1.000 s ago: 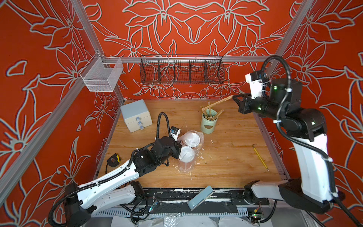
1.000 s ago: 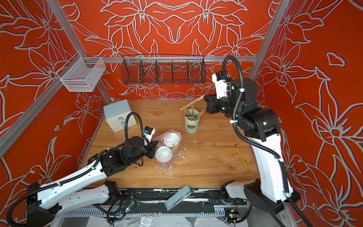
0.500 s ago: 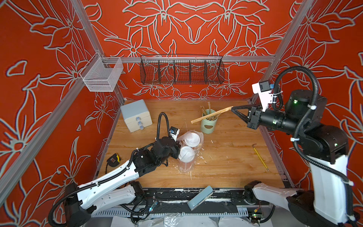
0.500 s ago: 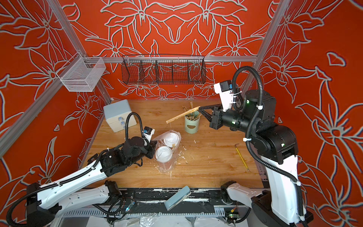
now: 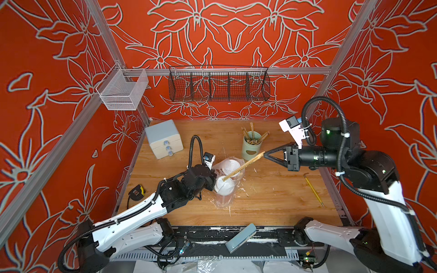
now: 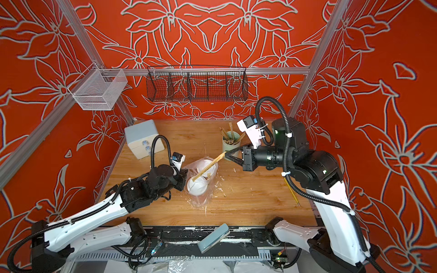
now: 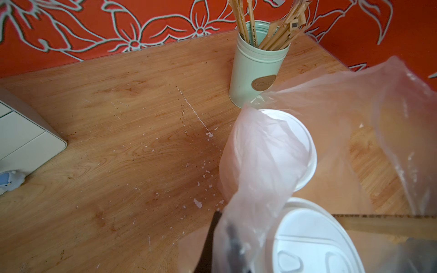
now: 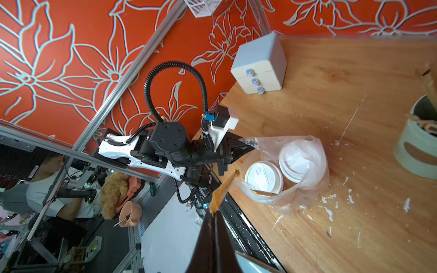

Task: Pack milk tea into plastic carrier bags
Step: Place the straw in the plastic carrier bag.

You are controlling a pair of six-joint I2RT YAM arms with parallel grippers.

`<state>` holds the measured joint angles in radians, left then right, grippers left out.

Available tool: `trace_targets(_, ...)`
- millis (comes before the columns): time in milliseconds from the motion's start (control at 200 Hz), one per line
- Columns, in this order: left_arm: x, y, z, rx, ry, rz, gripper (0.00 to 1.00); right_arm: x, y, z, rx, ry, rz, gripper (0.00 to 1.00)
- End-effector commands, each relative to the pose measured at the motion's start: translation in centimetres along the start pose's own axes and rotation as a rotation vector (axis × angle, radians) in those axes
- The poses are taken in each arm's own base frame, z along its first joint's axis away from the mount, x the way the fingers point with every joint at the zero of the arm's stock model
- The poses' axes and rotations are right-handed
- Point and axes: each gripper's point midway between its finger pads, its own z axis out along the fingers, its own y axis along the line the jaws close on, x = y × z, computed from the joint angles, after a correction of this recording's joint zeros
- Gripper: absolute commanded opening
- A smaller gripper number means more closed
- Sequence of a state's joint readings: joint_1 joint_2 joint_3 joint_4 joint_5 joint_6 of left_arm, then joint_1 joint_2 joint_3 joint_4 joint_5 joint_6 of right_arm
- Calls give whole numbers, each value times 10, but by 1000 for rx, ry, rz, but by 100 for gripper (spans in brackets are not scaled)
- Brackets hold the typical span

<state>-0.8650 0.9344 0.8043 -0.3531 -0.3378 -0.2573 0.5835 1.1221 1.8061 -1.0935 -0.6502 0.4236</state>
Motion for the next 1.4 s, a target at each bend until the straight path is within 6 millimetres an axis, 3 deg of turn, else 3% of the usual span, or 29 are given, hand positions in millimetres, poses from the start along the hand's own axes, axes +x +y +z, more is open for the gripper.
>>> trace_targets(0,-14,4,-9,-14,-43,-2,0,12,-4,11,4,52,28,0)
trace_targets(280,-15,4,-12,-8,-49,-1,0,17,-11,52,9,94,-14,0)
trace_targets(686,-15,5,-15,-3,-58,-4,0,20,-7,85,60,178,-108,0)
trace_targets(906,-11,4,-13,0,-52,-5,0,14,-5,90,99,168,-162,0)
trace_targets(1246,-10,7,-14,-7,-58,-7,0,19,-5,107,170,228,-268,0)
trace_targets(1391,-9,6,-13,-4,-56,-7,0,9,2,108,190,192,-333,0)
